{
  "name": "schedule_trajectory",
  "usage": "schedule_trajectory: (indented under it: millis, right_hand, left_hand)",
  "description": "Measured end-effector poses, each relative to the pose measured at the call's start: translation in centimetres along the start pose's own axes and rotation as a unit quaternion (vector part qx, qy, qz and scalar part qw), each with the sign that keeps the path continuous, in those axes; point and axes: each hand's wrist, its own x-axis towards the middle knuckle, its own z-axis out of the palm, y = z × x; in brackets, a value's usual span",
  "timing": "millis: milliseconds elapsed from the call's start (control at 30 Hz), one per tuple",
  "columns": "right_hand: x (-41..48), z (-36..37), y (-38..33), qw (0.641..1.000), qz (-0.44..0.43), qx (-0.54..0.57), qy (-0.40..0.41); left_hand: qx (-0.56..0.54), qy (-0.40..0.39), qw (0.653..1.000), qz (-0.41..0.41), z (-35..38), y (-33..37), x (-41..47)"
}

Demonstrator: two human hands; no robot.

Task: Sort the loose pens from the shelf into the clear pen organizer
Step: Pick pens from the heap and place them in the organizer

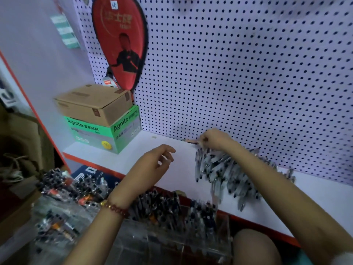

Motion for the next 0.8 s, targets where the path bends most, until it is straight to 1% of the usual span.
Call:
schedule_trajectory:
  millis: [67, 133, 200, 233, 300, 333, 400, 467, 533, 567, 633, 700, 733, 767, 800]
  right_hand:
    - [-0.8, -0.7, 0.0, 0.994, -0.034, 0.027, 0.101]
    - [-2.6, -1.5, -0.9, 0.970, -0.113, 0.105, 0.187]
    - [-5.2, -2.2, -3.0, 0.935, -0.197, 0.185, 0.228]
    - [-6.5, -2.3, -4.1, 0.918, -0.236, 0.200, 0.250]
    - [-8.4, -1.9, -5.8, 0.885, -0.310, 0.178, 0.298]
    - [-8.8, -1.3, -6.4, 0.873, -0.341, 0.159, 0.310]
    - [-9.2, -0.2, -7.2, 0.862, -0.383, 0.129, 0.308]
    - [-9.0, 0.9, -7.7, 0.858, -0.406, 0.107, 0.296]
    - [-8.8, 1.9, -8.0, 0.862, -0.417, 0.090, 0.274]
    - [-8.7, 2.1, -8.0, 0.874, -0.406, 0.100, 0.250]
    - [-8.3, 2.2, -7.7, 0.906, -0.337, 0.161, 0.199]
    - [-6.9, 2.5, -6.4, 0.930, -0.238, 0.194, 0.202]
    - [-6.0, 2.4, -5.5, 0.947, -0.177, 0.182, 0.198]
    - [-5.1, 2.3, -4.5, 0.967, -0.118, 0.141, 0.173]
    - [-4.3, 2.3, -3.7, 0.986, -0.072, 0.071, 0.133]
  left_hand:
    - [-0.051, 0.011, 0.999, -0.012, -0.1, 0.1, 0.0]
    - [-0.094, 0.031, 0.995, -0.024, -0.2, 0.2, 0.1]
    - [-0.137, 0.049, 0.989, -0.035, -0.3, 0.3, 0.2]
    - [-0.163, 0.059, 0.984, -0.044, -0.3, 0.3, 0.3]
    - [-0.216, 0.083, 0.970, -0.074, -0.4, 0.6, 0.4]
    - [-0.242, 0.091, 0.962, -0.092, -0.5, 0.7, 0.4]
    - [-0.278, 0.099, 0.948, -0.116, -0.6, 1.0, 0.5]
    - [-0.288, 0.100, 0.944, -0.125, -0.7, 1.0, 0.5]
    - [-0.284, 0.096, 0.947, -0.119, -0.8, 0.8, 0.5]
    - [-0.282, 0.095, 0.948, -0.113, -0.8, 0.7, 0.5]
    - [-0.285, 0.097, 0.947, -0.110, -0.7, 0.6, 0.4]
    - [-0.284, 0.099, 0.947, -0.109, -0.7, 0.5, 0.3]
    - [-0.283, 0.099, 0.948, -0.106, -0.6, 0.5, 0.3]
    - [-0.281, 0.099, 0.949, -0.104, -0.6, 0.5, 0.3]
    - [-0.279, 0.099, 0.950, -0.102, -0.6, 0.5, 0.3]
